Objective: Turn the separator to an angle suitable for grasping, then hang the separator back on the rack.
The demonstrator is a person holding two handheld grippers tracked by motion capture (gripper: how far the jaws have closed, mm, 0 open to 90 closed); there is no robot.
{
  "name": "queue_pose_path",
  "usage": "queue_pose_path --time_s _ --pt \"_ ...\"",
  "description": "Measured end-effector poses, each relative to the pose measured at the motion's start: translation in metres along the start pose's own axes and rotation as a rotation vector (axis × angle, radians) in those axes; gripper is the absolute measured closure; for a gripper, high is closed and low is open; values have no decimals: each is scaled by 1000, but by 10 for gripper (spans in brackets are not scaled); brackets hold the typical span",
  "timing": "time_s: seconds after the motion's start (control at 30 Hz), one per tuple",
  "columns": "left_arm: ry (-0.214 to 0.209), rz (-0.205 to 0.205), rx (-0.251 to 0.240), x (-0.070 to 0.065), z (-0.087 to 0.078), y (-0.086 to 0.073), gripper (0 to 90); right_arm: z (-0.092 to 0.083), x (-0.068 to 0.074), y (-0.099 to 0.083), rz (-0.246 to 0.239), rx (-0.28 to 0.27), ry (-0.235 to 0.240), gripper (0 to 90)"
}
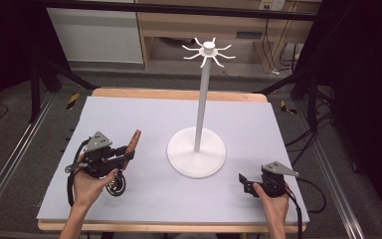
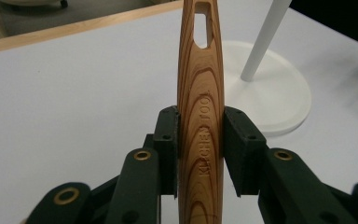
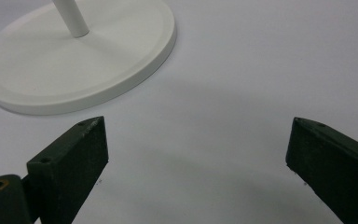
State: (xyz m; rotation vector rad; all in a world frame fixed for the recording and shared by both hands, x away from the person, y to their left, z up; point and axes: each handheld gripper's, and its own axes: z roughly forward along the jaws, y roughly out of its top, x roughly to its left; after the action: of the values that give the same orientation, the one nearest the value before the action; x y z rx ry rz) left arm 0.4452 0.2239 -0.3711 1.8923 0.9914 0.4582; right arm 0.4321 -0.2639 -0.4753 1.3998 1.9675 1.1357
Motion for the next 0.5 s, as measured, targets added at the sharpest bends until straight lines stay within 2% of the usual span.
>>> queue_pose_path --time_s 0.27,0.5 --pt "-7 8 -82 -9 -12 11 675 -1 -1 0 -1 -7 -4 61" --pt "-12 35 -128 -21 -21 24 676 -1 -1 0 -4 -10 -2 61"
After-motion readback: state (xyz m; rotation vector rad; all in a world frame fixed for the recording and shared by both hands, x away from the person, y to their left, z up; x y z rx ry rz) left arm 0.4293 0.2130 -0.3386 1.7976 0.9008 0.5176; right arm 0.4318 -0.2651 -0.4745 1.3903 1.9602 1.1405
